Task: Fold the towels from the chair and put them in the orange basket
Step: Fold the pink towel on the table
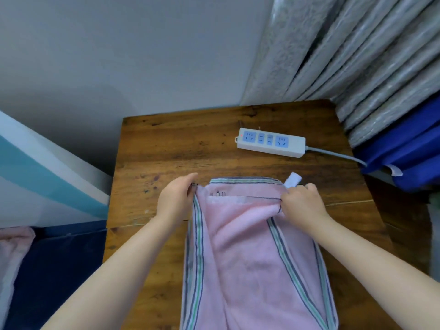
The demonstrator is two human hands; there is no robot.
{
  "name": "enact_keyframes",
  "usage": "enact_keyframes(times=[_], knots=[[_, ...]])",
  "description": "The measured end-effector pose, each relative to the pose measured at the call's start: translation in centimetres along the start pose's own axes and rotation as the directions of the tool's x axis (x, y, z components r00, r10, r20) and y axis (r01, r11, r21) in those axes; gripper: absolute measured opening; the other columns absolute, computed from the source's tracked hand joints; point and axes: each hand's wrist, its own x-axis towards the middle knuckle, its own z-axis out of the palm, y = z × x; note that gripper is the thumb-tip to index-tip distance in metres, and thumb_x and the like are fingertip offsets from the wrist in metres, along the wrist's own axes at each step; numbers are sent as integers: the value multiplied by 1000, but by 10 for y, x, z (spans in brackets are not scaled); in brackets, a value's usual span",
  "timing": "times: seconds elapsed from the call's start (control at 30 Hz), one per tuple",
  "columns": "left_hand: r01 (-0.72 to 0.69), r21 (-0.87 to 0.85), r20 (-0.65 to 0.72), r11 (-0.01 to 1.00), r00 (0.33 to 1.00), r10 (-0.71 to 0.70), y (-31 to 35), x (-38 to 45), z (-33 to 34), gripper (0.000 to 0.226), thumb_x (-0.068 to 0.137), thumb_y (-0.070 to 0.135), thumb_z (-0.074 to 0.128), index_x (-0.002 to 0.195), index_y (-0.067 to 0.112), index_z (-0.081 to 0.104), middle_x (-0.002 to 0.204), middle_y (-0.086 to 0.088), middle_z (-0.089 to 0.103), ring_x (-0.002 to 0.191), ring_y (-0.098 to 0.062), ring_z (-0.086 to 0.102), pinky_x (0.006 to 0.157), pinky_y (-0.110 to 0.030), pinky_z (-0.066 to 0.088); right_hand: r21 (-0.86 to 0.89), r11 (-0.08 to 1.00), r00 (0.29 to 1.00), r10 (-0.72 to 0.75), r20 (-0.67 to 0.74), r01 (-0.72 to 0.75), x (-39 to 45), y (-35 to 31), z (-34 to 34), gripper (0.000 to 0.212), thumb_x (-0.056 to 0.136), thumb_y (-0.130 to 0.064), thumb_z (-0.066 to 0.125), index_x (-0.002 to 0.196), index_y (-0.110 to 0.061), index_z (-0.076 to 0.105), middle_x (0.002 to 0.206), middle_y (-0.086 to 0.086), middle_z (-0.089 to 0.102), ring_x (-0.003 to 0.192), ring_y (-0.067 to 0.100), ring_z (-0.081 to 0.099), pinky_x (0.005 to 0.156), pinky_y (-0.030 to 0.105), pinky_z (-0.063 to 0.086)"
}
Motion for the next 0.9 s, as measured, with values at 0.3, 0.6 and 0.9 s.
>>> enact_keyframes(times=[0.3,0.6,0.9], knots=[[-229,133,564,964,818,117,25,50,48,20,93,12,48,107,5,59,115,-15,62,107,-30,54,80,-33,42,390,905,985,172,33,-171,-13,44,10,19,90,-11,47,86,-2,64,82,12,59,82,29,57,68,33,37],[-332,63,623,941,750,223,27,29,10,10,93,10,47,97,5,54,88,-4,45,89,-22,43,64,-25,26,437,857,953,304,0,-273,6,63,20,15,84,3,47,73,-7,50,81,19,58,86,36,55,65,33,29],[-75,165,462,983,887,-10,-27,-13,-7,25,94,18,49,112,4,59,134,-11,44,129,-24,38,103,-27,32,305,946,986,141,-90,-108,21,7,16,24,68,6,62,91,0,67,107,18,63,107,36,57,97,49,39]])
